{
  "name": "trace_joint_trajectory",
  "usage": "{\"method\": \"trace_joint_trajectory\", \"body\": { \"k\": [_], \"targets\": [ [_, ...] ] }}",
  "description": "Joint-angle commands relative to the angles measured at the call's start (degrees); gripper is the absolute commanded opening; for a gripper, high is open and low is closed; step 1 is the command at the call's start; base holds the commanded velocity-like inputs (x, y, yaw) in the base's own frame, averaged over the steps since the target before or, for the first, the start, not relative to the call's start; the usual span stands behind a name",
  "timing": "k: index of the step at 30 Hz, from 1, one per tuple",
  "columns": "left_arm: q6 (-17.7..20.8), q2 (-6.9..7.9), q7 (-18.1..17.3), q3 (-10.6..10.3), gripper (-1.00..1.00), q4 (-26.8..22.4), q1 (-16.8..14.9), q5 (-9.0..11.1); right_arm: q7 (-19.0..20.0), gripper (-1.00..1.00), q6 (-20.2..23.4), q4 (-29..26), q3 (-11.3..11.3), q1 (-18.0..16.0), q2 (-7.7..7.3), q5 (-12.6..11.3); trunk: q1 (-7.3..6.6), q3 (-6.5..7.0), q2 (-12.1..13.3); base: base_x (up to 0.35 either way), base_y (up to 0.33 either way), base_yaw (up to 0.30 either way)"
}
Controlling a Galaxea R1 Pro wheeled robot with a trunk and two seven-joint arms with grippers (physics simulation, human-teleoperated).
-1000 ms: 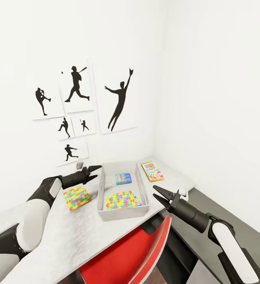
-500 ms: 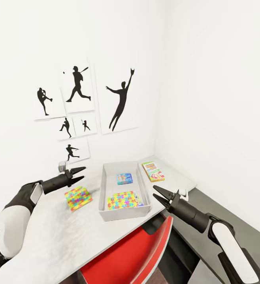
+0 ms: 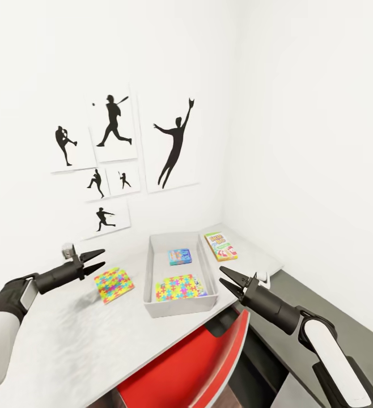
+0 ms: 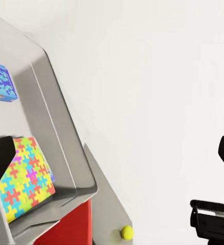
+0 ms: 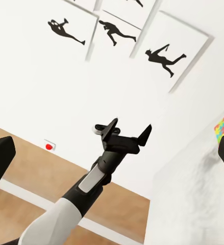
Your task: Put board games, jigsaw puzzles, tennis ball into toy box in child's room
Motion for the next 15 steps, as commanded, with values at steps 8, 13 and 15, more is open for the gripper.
{"method": "trace_joint_trajectory", "body": {
  "k": [8,13,15],
  "targets": [
    [0.6,0.15,-0.3,0.1,1.0,0.0,0.0,0.0,0.1,1.0,0.1,0.1,0.0,-0.1,-0.03,0.0,0.04,-0.13,-0.1,0.0,0.024,0.0],
    [0.6,0.23,-0.4,0.2,1.0,0.0,0.0,0.0,0.1,1.0,0.1,0.2,0.0,-0.1,-0.03,0.0,0.04,-0.13,-0.1,-0.01,0.079,0.0],
    [0.5,0.25,-0.4,0.2,1.0,0.0,0.0,0.0,0.1,1.0,0.1,0.2,0.0,-0.1,-0.03,0.0,0.04,-0.13,-0.1,-0.01,0.08,0.0]
  ]
}}
